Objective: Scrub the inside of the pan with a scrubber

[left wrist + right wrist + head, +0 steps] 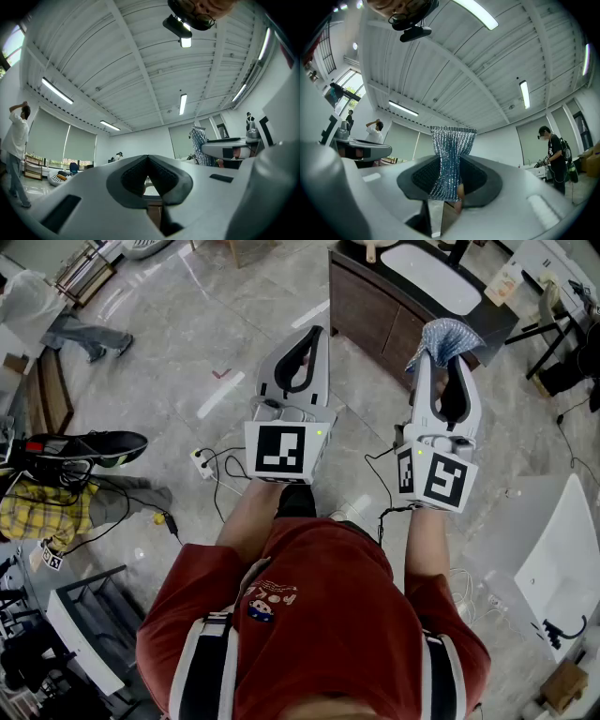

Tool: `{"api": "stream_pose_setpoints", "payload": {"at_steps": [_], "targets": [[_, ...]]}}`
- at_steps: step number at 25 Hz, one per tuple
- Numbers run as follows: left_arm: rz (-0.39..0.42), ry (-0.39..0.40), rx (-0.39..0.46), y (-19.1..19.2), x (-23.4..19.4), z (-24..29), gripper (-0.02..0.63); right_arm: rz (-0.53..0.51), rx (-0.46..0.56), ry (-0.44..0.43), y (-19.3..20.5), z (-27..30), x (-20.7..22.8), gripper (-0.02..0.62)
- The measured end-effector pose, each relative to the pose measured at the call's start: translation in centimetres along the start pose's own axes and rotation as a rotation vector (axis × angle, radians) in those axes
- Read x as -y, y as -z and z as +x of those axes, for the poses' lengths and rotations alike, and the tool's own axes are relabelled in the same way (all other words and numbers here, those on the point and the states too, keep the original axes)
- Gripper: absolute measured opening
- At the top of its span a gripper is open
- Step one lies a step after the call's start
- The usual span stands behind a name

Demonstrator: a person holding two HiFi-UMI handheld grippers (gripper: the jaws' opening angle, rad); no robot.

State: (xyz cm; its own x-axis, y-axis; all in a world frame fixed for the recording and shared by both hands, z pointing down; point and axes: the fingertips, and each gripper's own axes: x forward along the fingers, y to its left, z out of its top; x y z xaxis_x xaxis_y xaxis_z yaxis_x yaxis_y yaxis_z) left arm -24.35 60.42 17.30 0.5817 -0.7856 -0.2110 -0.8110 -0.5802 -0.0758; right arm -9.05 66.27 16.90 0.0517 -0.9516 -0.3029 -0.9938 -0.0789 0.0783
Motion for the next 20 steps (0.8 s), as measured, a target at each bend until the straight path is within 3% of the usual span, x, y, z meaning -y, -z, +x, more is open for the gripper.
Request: {"api": "stream_pose_setpoints", "payload": {"at_steps": [8, 20], "targets": [[-0.010, 0.012, -0.008, 0.8, -0.9, 1.7, 0.006, 0.004, -0.018, 0.001, 1.3, 2.0, -0.2, 0.138], [-0.061, 0.026, -0.070, 5.2, -5.8, 7.3, 0.005, 0.007, -0.086, 0.027, 5.9, 8.1, -0.3, 0.144]]}}
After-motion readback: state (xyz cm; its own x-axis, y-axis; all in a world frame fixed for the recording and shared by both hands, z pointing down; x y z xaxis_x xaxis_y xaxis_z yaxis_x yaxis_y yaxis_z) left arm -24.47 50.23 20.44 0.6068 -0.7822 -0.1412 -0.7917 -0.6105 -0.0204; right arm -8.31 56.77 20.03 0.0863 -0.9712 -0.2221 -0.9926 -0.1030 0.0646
